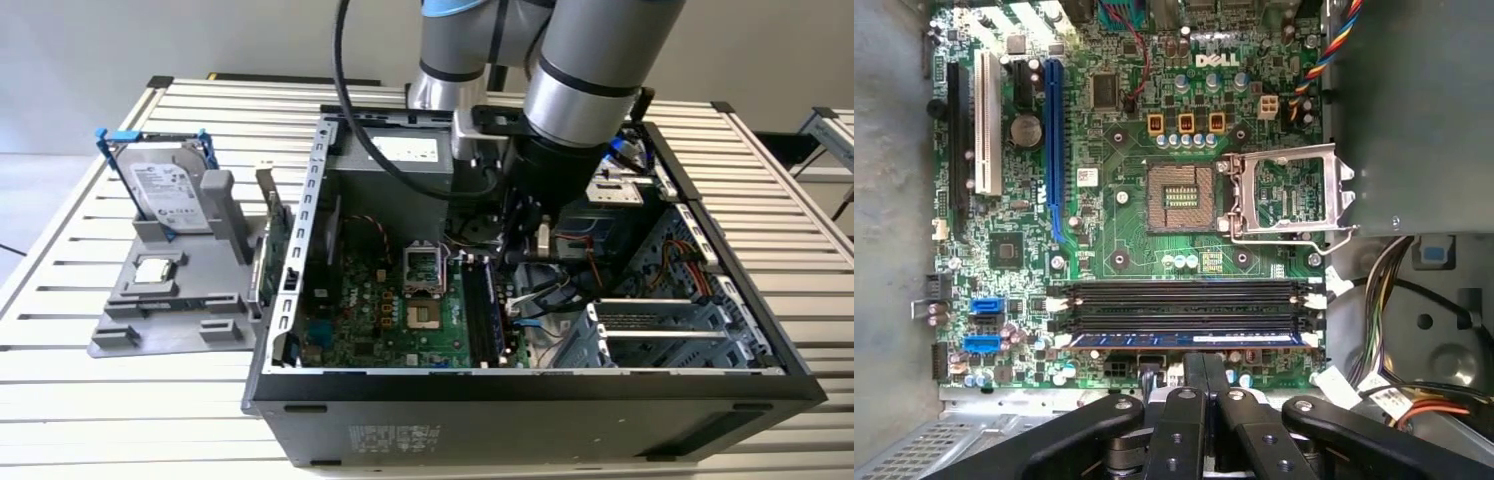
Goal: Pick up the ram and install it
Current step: 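Press down the ram until it locks into place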
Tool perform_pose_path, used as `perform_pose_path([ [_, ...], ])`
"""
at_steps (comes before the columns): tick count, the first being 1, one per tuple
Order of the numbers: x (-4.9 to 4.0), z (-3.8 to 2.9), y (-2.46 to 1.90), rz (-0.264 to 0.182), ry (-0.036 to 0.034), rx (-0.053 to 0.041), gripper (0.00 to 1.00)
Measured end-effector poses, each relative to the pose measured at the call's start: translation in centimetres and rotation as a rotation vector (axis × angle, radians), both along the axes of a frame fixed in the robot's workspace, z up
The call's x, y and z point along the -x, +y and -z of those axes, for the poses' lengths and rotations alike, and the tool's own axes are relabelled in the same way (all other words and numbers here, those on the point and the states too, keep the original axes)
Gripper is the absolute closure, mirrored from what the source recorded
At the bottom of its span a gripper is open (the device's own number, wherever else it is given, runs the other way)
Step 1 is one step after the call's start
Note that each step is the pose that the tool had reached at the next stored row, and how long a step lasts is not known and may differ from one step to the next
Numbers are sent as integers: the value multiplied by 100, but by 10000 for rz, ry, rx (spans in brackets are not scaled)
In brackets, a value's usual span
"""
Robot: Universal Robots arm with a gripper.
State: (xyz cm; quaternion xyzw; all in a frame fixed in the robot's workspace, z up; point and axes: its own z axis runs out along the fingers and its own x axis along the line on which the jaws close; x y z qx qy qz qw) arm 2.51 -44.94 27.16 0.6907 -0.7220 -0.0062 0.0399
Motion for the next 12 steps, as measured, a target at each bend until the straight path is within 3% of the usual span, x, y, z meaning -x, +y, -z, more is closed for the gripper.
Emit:
perform_pose_path([
  [3, 0, -37, 0, 0, -58, 0, 100],
  [12, 1, -199, 0, 1, -91, -1, 100],
])
